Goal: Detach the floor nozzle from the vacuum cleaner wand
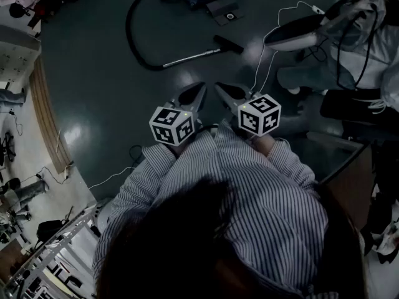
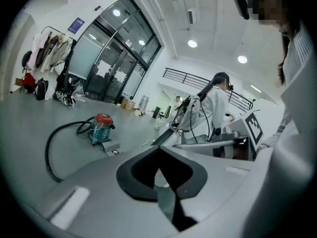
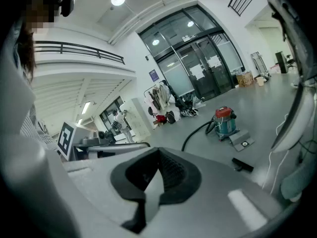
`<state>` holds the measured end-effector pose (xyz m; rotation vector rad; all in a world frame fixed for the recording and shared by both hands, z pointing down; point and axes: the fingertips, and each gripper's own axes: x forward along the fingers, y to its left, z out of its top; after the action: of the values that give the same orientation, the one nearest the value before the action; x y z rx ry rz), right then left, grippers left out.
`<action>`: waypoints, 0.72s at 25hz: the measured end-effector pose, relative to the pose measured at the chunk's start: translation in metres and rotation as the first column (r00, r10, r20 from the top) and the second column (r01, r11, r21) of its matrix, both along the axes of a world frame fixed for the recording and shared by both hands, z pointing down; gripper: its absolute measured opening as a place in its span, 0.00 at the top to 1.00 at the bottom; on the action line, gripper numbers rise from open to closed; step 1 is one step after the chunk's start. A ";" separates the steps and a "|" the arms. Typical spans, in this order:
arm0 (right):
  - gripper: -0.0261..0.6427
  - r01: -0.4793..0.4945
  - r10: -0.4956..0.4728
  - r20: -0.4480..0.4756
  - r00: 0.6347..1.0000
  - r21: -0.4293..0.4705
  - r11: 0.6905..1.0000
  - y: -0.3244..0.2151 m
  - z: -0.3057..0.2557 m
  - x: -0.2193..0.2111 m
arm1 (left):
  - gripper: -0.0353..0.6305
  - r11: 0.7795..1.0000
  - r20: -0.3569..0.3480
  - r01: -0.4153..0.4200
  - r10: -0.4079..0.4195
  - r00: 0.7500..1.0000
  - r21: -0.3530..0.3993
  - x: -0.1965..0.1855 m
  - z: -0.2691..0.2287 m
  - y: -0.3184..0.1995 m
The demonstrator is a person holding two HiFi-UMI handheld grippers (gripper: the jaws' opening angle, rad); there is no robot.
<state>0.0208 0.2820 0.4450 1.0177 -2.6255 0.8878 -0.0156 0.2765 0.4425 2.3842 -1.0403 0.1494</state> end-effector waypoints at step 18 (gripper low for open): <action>0.96 -0.023 0.023 0.064 0.998 -0.005 1.000 -0.008 -0.003 0.007 | 0.94 0.998 -0.030 0.016 -0.018 0.999 -0.058 0.007 0.012 0.005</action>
<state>0.0276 0.2736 0.4422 1.0374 -2.6679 0.9466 -0.0082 0.2815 0.4546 2.3182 -1.0277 0.1350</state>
